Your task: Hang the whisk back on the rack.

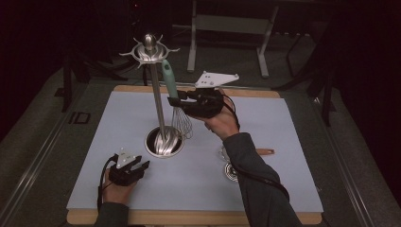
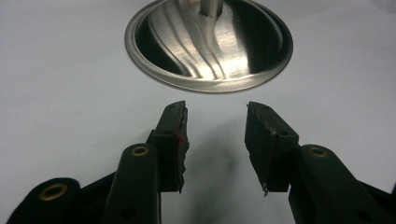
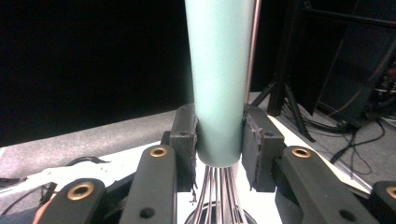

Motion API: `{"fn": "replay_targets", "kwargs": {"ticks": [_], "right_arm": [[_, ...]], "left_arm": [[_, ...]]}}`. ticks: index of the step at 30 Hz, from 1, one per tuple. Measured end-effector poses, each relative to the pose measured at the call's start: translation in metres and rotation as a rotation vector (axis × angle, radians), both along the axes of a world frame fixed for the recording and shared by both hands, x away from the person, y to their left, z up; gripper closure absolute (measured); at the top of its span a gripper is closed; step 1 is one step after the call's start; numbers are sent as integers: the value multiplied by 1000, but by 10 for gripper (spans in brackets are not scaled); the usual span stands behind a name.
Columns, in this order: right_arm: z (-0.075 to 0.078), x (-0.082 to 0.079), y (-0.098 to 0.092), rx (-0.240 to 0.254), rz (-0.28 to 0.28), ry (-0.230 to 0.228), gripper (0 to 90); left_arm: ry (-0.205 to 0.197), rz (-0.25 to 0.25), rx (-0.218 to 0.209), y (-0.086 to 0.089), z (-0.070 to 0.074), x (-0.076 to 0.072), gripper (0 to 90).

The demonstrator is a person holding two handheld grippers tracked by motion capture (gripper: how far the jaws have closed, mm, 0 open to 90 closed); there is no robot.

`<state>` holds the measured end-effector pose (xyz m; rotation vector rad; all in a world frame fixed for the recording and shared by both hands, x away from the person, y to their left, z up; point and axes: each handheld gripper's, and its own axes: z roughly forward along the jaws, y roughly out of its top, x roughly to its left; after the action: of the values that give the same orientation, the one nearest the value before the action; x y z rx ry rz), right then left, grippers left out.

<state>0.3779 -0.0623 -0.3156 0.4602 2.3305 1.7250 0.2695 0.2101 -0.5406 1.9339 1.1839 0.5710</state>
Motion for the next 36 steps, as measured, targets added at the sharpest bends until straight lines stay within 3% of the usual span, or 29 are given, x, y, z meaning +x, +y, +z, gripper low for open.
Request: {"fn": "replay_targets", "kwargs": {"ticks": [22, 36], "right_arm": [[2, -1, 6, -16, -5, 1, 635], [-3, -1, -16, -97, 12, -3, 635]], "left_arm": [[3, -2, 4, 0, 0, 0, 593], [7, 3, 4, -1, 0, 1, 590]]}}
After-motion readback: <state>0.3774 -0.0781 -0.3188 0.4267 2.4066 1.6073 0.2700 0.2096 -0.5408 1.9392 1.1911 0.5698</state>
